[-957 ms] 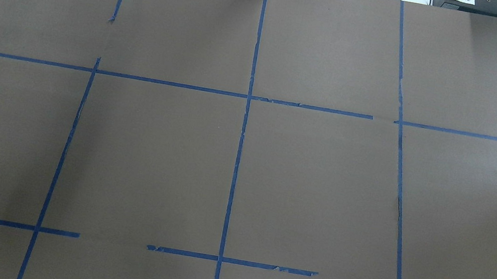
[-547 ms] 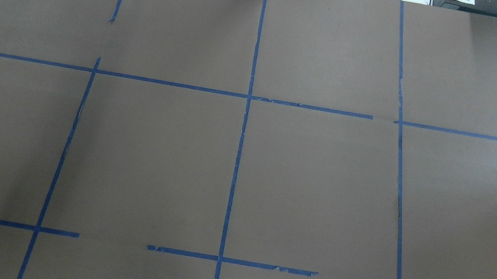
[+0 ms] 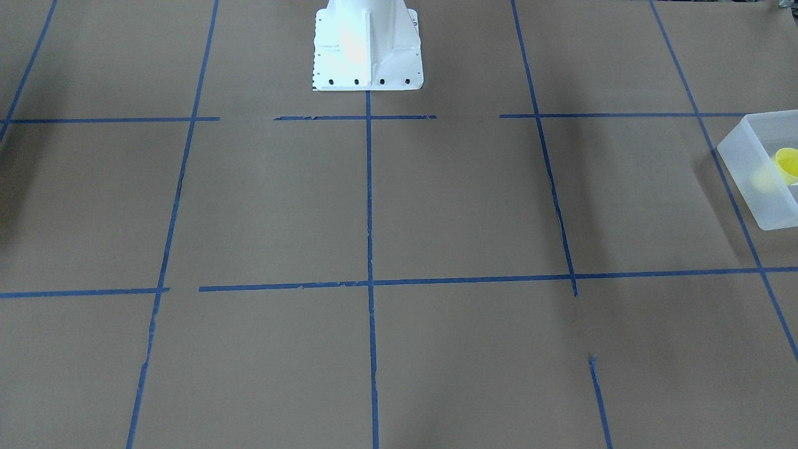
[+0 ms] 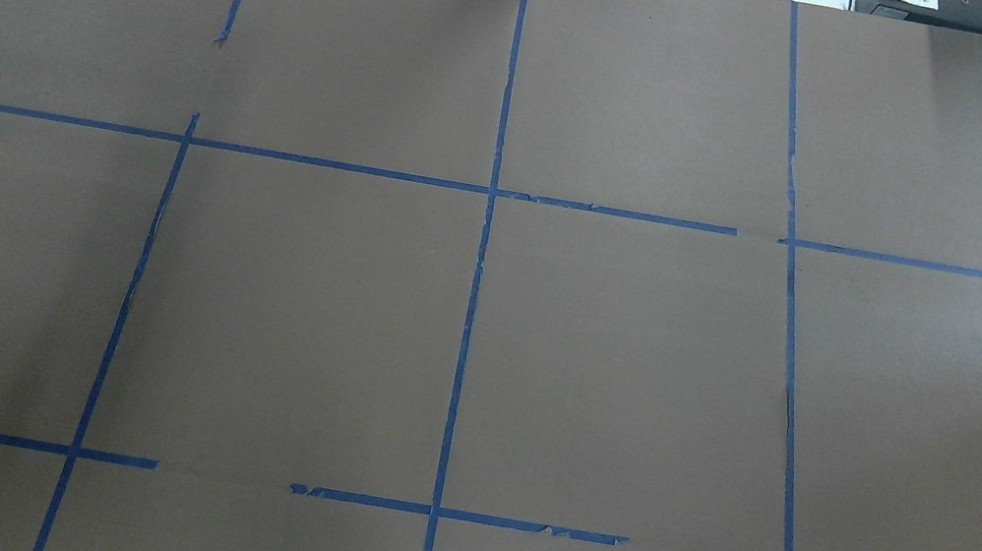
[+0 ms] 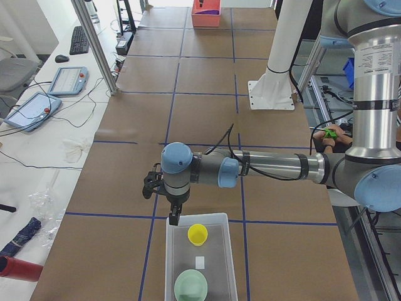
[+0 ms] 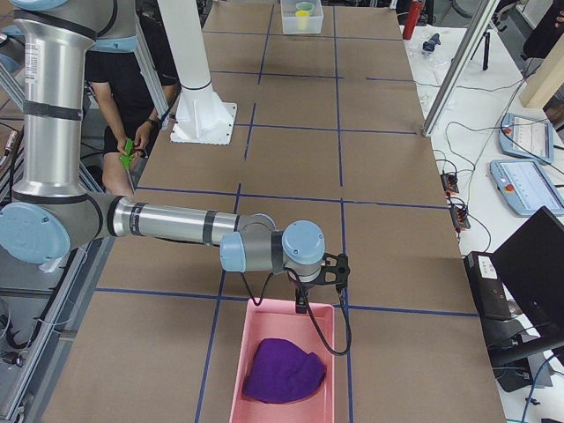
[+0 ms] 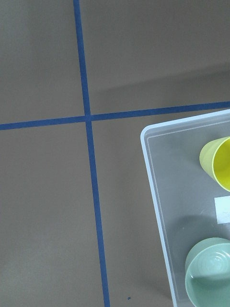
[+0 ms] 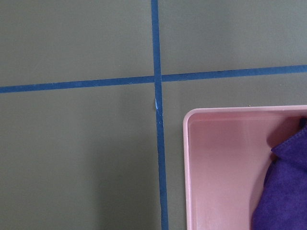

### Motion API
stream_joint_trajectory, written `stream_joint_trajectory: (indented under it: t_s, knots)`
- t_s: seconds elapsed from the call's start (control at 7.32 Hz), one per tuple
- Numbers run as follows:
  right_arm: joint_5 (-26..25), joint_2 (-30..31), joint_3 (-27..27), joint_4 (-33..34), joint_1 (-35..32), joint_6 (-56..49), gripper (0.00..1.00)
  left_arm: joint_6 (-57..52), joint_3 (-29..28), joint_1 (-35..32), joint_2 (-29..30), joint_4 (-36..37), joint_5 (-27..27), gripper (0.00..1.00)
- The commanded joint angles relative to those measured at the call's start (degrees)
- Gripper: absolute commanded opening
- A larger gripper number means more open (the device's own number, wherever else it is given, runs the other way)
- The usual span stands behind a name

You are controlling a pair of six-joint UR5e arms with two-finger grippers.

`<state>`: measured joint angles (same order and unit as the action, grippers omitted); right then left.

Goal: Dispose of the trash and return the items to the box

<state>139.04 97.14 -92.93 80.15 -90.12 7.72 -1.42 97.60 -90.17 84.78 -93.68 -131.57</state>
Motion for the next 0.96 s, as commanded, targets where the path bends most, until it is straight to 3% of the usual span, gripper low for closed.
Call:
stream_joint_trajectory:
  t_s: [0.0,0.27,0.55,0.82]
  knots:
    - [0.1,-0.6,-1.6,4.3,-0.8,-0.2,1.00,0.1,0.1,0.0,0.2,0.1,0.0,1.00]
    - [0.0,-0.5,-5.1,7.5,-0.8,-0.2,1.00,0.1,0.0,0.1,0.7,0.1,0.0,1.00]
    - [-0.1,-0.6,-5.0,7.5,-0.7,-0.2,1.00,0.1,0.0,0.1,0.9,0.1,0.0,1.00]
    - [-3.6,-1.1,-5.1,7.5,-0.1,-0.3,1.00,0.1,0.0,0.1,0.9,0.1,0.0,1.00]
